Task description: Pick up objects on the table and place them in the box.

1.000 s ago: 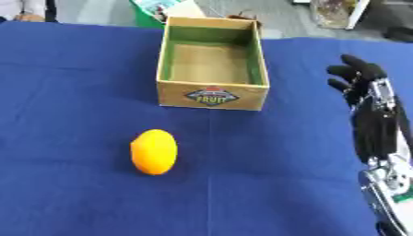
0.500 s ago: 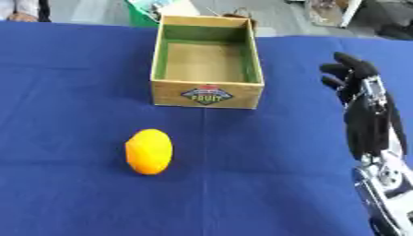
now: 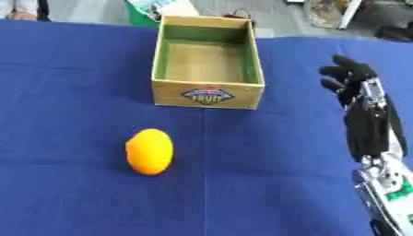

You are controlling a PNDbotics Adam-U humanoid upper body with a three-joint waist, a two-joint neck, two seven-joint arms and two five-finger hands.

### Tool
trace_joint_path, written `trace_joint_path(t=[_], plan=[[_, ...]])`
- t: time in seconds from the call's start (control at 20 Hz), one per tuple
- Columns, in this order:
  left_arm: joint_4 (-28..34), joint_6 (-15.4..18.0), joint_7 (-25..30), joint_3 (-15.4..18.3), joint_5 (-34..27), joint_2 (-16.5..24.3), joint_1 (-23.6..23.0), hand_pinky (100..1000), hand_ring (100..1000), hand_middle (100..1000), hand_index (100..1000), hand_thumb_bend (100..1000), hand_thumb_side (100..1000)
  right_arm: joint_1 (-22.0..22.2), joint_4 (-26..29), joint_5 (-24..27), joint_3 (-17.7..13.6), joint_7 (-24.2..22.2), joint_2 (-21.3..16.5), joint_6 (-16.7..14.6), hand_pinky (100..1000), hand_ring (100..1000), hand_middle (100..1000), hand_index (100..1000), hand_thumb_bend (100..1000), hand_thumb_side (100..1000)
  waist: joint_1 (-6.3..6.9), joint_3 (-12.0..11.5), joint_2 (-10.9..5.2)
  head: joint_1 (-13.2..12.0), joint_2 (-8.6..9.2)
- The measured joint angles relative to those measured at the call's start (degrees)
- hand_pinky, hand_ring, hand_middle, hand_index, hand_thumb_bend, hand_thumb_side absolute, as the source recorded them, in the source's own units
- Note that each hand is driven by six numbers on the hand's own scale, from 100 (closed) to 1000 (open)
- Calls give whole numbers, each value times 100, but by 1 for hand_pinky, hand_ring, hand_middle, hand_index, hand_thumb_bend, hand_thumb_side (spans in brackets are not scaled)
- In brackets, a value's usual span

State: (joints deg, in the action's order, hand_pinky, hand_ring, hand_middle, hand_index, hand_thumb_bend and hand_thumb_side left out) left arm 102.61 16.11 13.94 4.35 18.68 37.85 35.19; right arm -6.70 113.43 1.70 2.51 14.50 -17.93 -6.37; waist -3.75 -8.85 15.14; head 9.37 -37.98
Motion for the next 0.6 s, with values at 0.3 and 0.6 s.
trace_joint_path(t=[0.3, 0.6], plan=[[-204, 251, 514, -640, 517, -163, 346, 543, 560, 646, 811, 100, 682, 2, 0, 39, 31, -22, 0, 16, 864, 880, 689, 864, 100, 1000, -9, 13, -6, -21, 52], [-356, 497, 1062, -922, 1061, -413, 430, 541, 559, 644, 809, 100, 702, 17, 0, 41, 37, -39, 0, 32, 865, 881, 689, 864, 100, 1000, -8, 17, -8, -21, 55]])
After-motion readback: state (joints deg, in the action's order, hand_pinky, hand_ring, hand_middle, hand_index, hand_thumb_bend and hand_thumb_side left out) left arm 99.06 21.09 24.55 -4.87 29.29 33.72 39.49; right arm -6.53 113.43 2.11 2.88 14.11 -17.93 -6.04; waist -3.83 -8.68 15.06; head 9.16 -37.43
